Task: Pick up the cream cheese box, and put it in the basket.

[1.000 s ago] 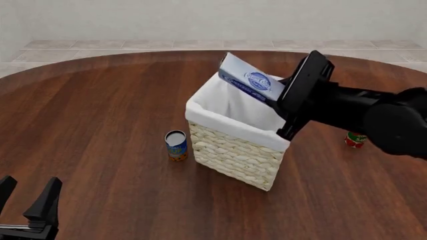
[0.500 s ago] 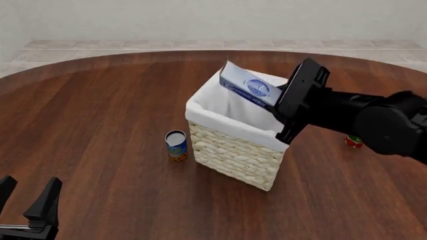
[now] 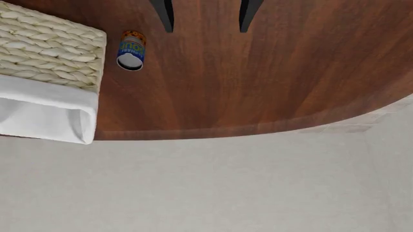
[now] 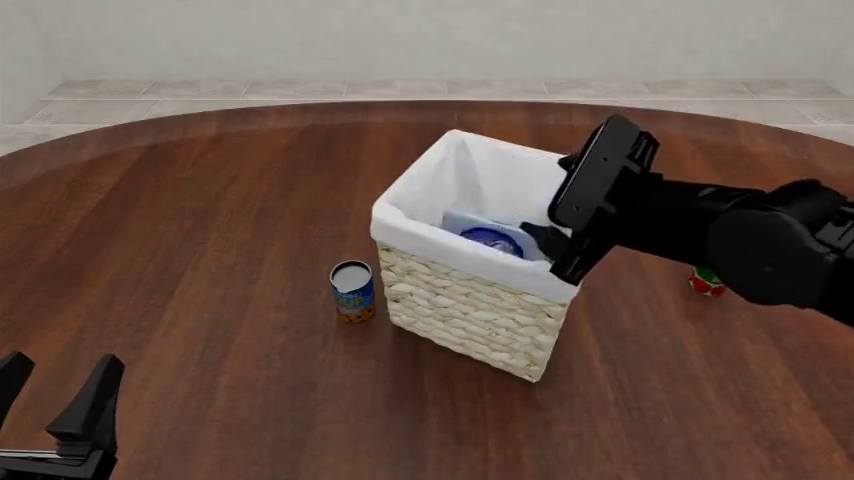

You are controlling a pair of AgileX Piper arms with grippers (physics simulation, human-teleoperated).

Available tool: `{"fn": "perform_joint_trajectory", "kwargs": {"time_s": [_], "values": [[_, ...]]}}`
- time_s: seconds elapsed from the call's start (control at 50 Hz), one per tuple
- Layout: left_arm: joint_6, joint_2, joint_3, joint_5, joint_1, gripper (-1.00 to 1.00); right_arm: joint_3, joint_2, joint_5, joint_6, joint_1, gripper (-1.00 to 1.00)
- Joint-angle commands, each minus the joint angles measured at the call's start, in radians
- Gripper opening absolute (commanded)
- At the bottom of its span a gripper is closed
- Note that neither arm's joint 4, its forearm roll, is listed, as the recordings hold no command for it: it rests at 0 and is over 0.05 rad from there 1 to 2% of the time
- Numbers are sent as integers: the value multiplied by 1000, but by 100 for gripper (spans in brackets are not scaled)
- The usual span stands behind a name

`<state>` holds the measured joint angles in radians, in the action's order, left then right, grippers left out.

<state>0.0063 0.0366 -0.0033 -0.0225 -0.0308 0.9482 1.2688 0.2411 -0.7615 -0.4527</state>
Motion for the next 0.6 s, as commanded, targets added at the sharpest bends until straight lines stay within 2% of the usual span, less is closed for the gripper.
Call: {"fn": "perform_joint_trajectory", "kwargs": {"time_s": [0.02, 0.6], "values": [[0, 0, 0, 0, 0, 100, 7, -2, -1, 1, 4, 100], [-1, 1, 1, -3, -1, 100, 17, -32, 3, -7, 2, 100]]}}
